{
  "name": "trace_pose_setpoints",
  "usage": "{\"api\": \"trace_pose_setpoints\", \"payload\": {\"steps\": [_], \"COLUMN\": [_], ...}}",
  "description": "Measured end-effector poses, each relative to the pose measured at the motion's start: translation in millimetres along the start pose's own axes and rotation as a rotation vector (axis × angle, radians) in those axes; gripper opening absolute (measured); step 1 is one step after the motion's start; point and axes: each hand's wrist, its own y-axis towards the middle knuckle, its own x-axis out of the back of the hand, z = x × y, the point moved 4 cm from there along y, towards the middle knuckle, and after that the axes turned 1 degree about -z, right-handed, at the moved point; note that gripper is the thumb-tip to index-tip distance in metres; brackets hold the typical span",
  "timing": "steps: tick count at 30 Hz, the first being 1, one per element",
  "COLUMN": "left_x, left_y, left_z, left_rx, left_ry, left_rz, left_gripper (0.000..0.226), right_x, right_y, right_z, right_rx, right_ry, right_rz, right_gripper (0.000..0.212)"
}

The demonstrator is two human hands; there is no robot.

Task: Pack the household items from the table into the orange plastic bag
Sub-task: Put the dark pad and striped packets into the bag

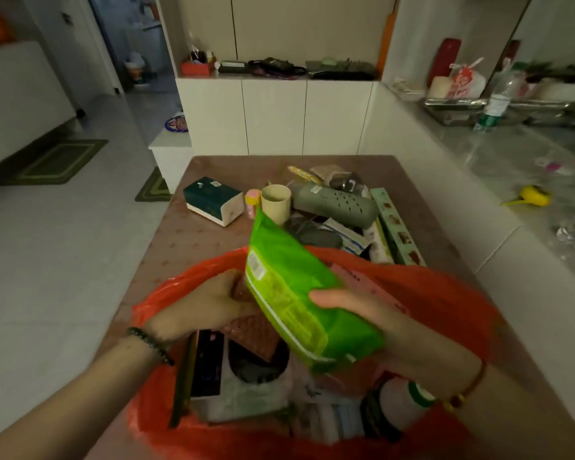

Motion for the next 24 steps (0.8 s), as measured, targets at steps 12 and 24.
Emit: {"api": "trace_pose_setpoints", "payload": {"steps": [12, 24], "left_x": [-51.2, -69.6], "left_y": [0.2, 12.2], "left_z": [-24.9, -52.5], "left_rx": [0.004, -0.177], "left_ry": [-0.18, 0.032], "left_rz": [-0.05, -0.177], "left_gripper": [0.056, 0.088], "right_x": [78.0, 82.1], "right_y": [20.5, 10.8], "right_z": [-76.5, -70.6], "right_rx": [-0.325, -0.421], "right_ry": [-1.128, -1.209], "right_rz": [-0.518, -0.205], "right_gripper": [0.094, 0.063]}}
